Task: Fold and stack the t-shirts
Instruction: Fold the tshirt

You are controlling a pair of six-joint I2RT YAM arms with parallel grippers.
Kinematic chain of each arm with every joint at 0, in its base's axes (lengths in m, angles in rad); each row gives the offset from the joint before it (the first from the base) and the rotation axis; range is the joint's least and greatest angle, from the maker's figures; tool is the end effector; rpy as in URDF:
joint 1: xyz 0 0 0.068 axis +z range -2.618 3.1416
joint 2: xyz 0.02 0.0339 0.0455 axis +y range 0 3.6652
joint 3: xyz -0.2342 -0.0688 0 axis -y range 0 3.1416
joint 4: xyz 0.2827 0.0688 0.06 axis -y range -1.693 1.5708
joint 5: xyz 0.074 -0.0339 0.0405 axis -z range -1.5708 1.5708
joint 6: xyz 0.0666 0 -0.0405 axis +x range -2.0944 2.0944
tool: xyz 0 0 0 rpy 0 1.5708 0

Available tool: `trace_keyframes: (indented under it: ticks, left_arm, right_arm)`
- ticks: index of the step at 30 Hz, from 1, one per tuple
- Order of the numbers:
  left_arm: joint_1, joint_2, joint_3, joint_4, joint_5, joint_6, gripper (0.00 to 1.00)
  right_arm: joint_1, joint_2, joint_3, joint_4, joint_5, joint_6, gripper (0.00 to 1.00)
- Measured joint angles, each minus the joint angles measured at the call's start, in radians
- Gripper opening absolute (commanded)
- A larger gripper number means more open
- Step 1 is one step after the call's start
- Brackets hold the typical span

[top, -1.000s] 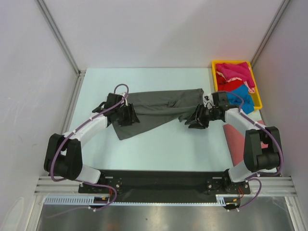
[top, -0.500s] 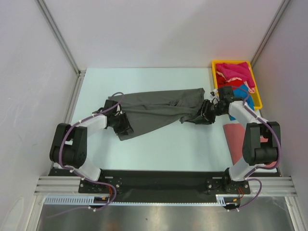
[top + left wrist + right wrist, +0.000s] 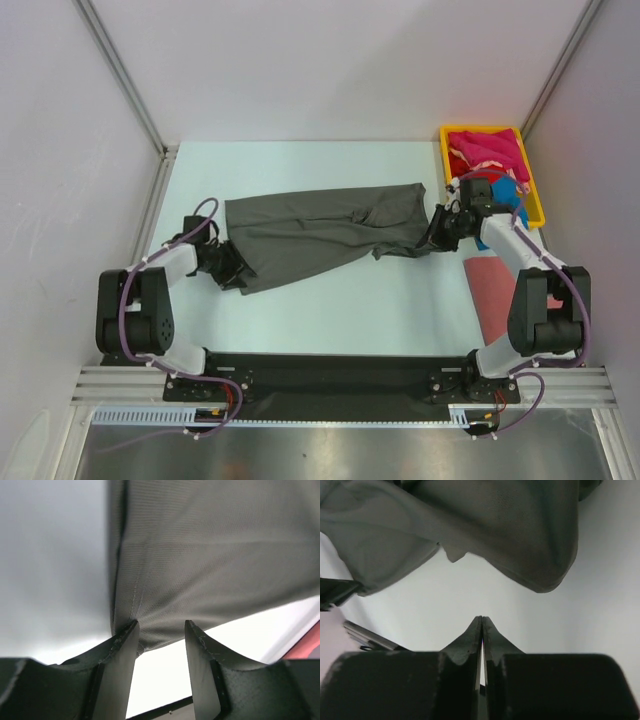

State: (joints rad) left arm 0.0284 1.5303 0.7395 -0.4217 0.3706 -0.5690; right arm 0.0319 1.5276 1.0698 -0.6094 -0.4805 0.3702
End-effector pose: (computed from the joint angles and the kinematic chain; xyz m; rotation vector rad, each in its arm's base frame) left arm 0.3003 -0.0156 0.0613 -0.7398 2.7286 -0.6470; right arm 0.3530 0.0421 0.1598 0.2806 2.6324 0.7700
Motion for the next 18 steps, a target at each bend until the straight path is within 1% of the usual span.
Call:
trace_keyframes:
  ticks: [1, 2, 7, 11, 14, 15, 16, 18]
  left_arm:
    - [0.02, -0.006, -0.003, -0.01, 0.001, 0.0, 0.5]
    - [0.036, -0.011, -0.005, -0.022, 0.0, 0.001, 0.5]
    - [0.072, -0.029, 0.007, -0.089, -0.054, 0.032, 0.5]
    - [0.097, -0.035, 0.026, -0.135, -0.117, 0.072, 0.5]
    - [0.154, -0.04, 0.03, -0.153, -0.135, 0.103, 0.49]
    - [0.17, -0.04, 0.033, -0.158, -0.14, 0.113, 0.5]
    - [0.18, -0.042, 0.034, -0.159, -0.141, 0.126, 0.5]
    - [0.189, -0.05, 0.034, -0.162, -0.14, 0.148, 0.5]
  right_arm:
    - [0.015, 0.0, -0.004, 0.009, 0.026, -0.013, 0.01]
    - [0.034, 0.003, -0.009, 0.02, 0.051, -0.025, 0.0]
    - [0.108, 0.062, -0.009, 0.071, 0.129, -0.04, 0.0]
    - [0.129, 0.134, 0.008, 0.084, 0.169, -0.035, 0.0]
    - [0.131, 0.138, 0.016, 0.069, 0.192, -0.03, 0.02]
    - [0.129, 0.136, 0.021, 0.064, 0.195, -0.026, 0.03]
    - [0.124, 0.133, 0.021, 0.063, 0.194, -0.023, 0.16]
    - [0.094, 0.111, 0.006, 0.06, 0.171, -0.004, 0.27]
